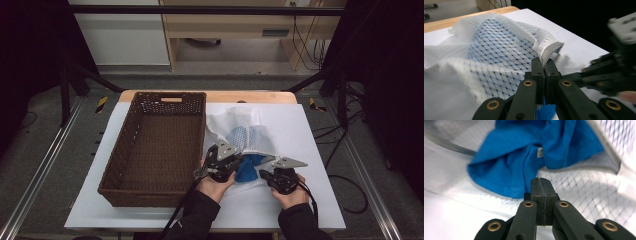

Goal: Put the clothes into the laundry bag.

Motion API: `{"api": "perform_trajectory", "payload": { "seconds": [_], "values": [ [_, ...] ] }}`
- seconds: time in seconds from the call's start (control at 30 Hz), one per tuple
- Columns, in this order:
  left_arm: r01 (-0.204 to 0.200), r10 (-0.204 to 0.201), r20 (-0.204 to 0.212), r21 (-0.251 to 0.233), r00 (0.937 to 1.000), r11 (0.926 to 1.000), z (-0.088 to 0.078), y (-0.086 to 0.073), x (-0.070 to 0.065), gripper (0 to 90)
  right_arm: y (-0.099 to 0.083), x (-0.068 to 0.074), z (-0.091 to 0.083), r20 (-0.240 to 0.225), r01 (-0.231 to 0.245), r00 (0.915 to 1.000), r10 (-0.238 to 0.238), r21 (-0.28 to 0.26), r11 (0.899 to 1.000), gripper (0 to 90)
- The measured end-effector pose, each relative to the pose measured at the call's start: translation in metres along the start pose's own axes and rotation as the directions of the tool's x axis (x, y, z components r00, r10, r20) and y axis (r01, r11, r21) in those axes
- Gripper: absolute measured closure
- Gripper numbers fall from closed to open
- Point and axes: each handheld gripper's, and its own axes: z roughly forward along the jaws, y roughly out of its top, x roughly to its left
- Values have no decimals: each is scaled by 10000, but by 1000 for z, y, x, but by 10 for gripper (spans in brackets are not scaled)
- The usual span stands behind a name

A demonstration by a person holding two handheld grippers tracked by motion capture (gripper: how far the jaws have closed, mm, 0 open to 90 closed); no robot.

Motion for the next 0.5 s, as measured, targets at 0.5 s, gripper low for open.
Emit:
{"api": "perform_trajectory", "payload": {
  "seconds": [0.5],
  "values": [
    [-122, 121, 86, 173, 9999, 9998, 2, -4, -3, 888, -25, 15, -31, -1023, 641, 9922, -706, -650, 9958, 576]
  ]
}}
